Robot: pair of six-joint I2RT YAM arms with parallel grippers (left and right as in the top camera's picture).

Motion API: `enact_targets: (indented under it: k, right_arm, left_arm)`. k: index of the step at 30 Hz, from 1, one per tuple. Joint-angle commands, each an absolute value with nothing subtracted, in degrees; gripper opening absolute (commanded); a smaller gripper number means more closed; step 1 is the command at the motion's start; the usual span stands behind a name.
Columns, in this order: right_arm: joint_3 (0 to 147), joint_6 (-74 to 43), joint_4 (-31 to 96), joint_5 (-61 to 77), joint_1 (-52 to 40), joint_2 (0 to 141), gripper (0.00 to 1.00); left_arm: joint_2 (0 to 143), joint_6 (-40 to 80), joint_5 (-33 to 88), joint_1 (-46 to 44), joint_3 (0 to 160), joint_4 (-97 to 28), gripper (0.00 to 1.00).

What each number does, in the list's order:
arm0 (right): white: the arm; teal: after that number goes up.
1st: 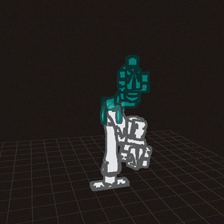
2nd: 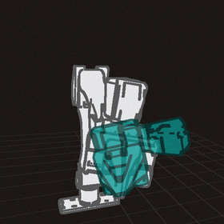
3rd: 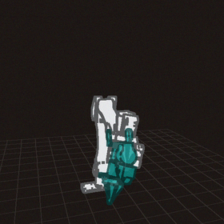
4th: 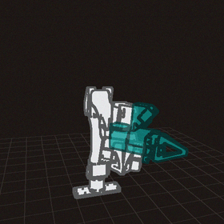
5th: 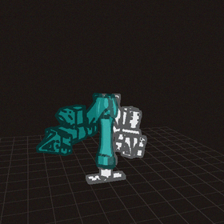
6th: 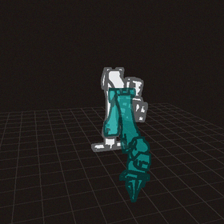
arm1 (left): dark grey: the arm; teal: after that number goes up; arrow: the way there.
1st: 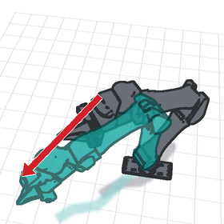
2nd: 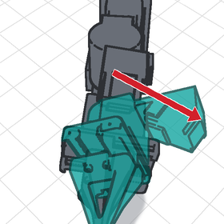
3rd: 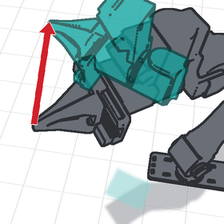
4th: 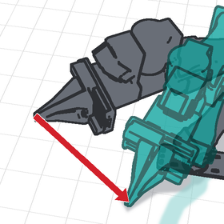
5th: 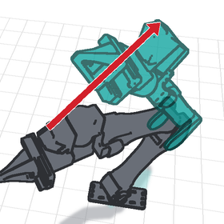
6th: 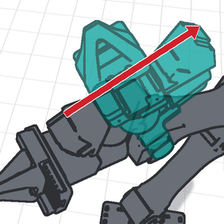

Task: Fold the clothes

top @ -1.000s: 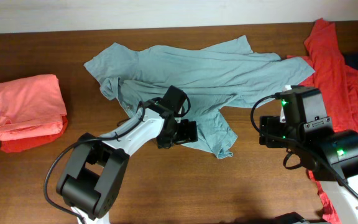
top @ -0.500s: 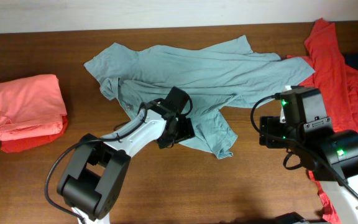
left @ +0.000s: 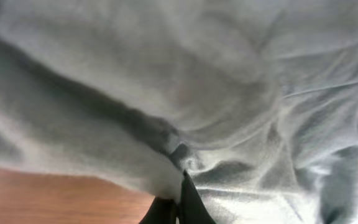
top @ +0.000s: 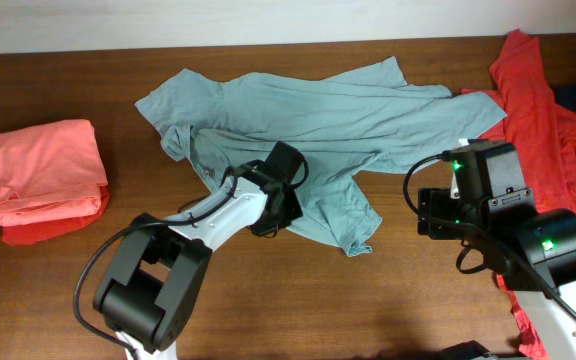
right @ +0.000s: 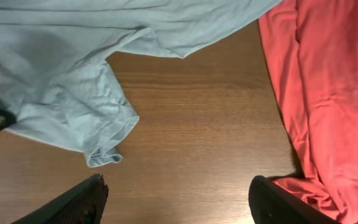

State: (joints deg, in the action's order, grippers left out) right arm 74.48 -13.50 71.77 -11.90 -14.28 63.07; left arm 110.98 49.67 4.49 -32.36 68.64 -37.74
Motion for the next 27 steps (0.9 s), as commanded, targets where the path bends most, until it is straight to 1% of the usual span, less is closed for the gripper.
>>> enact_targets:
  k: [1, 4, 8, 10, 13, 16, 20, 23, 27]
  right_arm:
    - [75.3, -13.8, 72.1, -14.7, -13.8, 63.1, 0.78]
    - [75.3, -13.8, 72.3, -14.7, -13.8, 63.1, 0.78]
    - [75.3, -14.0, 72.2, -14.9, -13.8, 63.5, 0.78]
    - [75.3, -14.0, 72.2, -15.1, -13.7, 64.2, 0.78]
    - [75.3, -15.2, 71.9, -15.3, -13.7, 67.3, 0.78]
    - [75.3, -16.9, 71.4, -15.6, -13.7, 70.0, 0.78]
    - [75.3, -18.1, 69.8, -15.9, -12.8, 74.0, 0.78]
    - [75.3, -20.5, 68.9, -15.4, -9.3, 77.2, 0.79]
    - [75.3, -18.9, 66.2, -10.3, -1.7, 82.3, 0.79]
  left_arm:
    - [111.1, 46.7, 3.2, -29.6, 67.4, -42.3, 0.00]
    - [107.6, 38.8, 1.4, -24.9, 67.4, -48.8, 0.00]
    - [103.5, 32.8, -3.8, -18.3, 67.4, -55.6, 0.00]
    - [102.0, 29.7, -4.3, -14.4, 67.4, -57.8, 0.00]
    - [100.9, 22.5, -4.4, -6.1, 67.4, -61.2, 0.00]
    - [100.9, 19.7, -4.4, -1.8, 67.4, -60.9, 0.00]
    - [100.9, 19.4, -6.4, 3.0, 67.4, -59.8, 0.00]
    - [100.9, 19.4, -6.5, 6.1, 67.4, -59.6, 0.00]
    - [100.9, 19.4, -5.2, 8.4, 67.4, -59.4, 0.00]
